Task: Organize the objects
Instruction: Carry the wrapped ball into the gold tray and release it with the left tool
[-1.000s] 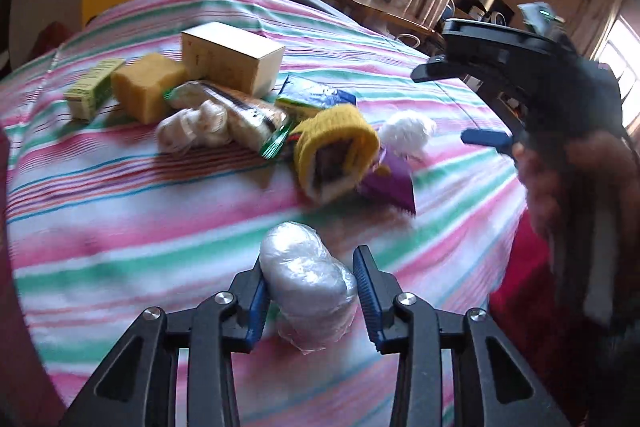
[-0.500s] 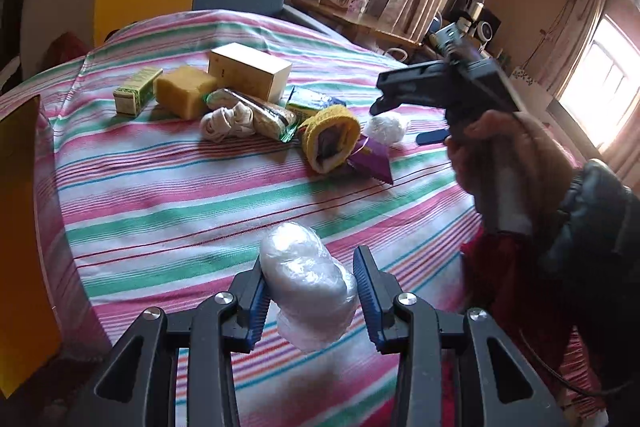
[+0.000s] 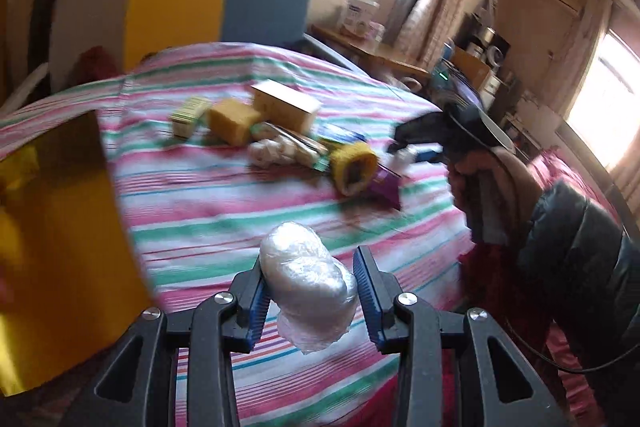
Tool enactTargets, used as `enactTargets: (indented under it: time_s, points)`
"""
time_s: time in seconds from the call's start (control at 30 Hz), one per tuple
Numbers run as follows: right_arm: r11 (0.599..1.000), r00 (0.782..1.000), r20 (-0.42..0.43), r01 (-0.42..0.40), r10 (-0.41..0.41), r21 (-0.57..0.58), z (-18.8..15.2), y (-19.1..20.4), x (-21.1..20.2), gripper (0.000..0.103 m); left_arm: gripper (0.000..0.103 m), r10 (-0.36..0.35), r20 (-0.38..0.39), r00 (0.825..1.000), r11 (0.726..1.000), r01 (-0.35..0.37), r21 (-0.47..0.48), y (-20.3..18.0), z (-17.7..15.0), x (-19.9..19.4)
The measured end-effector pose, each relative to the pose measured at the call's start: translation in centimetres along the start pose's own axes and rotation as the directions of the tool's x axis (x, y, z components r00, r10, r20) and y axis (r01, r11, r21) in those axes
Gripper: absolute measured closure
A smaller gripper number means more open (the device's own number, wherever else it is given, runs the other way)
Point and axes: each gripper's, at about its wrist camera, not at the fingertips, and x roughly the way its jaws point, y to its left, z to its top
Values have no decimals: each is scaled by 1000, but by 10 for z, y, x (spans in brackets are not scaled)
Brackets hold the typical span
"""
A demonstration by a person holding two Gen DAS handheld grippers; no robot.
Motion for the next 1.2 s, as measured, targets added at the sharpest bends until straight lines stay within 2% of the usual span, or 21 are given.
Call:
enactTargets:
  time_s: [0.13,0.23,0.33,0.4,0.47,0.63,0.77,0.83,0.87,0.93,0.97,1.07,1.2]
  points:
    - [1000,999,45,21,-22,9,2,-3,-9,61,64,106,39,994,991,-103,-85,43,0,-33]
    - [1000,996,85,25,-26,7,5,-3,-17,61,64,217,57,975,965,-205,-162,86,-7,-60]
    - [1000,992,127,18,-17,-9,6,2,-26,61,64,336,34,941,919,-319,-232,132,-18,-82]
    - [1000,990,140,12,-8,-23,5,7,-29,61,64,411,-9,912,876,-397,-274,165,-28,-93]
    - [999,989,149,10,-4,-38,3,9,-33,61,64,446,-51,894,847,-440,-299,187,-37,-98]
    - [998,985,173,-3,13,-57,-1,13,-39,61,64,501,-132,855,790,-515,-333,230,-49,-101]
    - [998,984,178,-16,27,-64,-2,13,-42,61,63,525,-172,834,776,-552,-305,245,-48,-88]
    - [997,982,184,-20,32,-68,-3,14,-43,61,60,529,-187,828,776,-561,-288,250,-48,-80]
    - [997,982,187,-22,35,-70,-3,13,-44,61,60,539,-190,821,771,-572,-280,254,-48,-77]
    - [997,981,189,-23,36,-72,-3,14,-44,61,59,572,-209,793,749,-609,-261,258,-48,-71]
    - [997,981,192,-23,37,-74,-3,14,-45,61,58,579,-212,788,744,-616,-258,256,-49,-70]
    - [997,980,197,-24,39,-77,-3,15,-46,61,57,589,-208,781,735,-624,-264,262,-48,-70]
    - [997,978,204,-24,39,-78,-2,14,-47,61,53,593,-163,788,738,-614,-280,258,-41,-83]
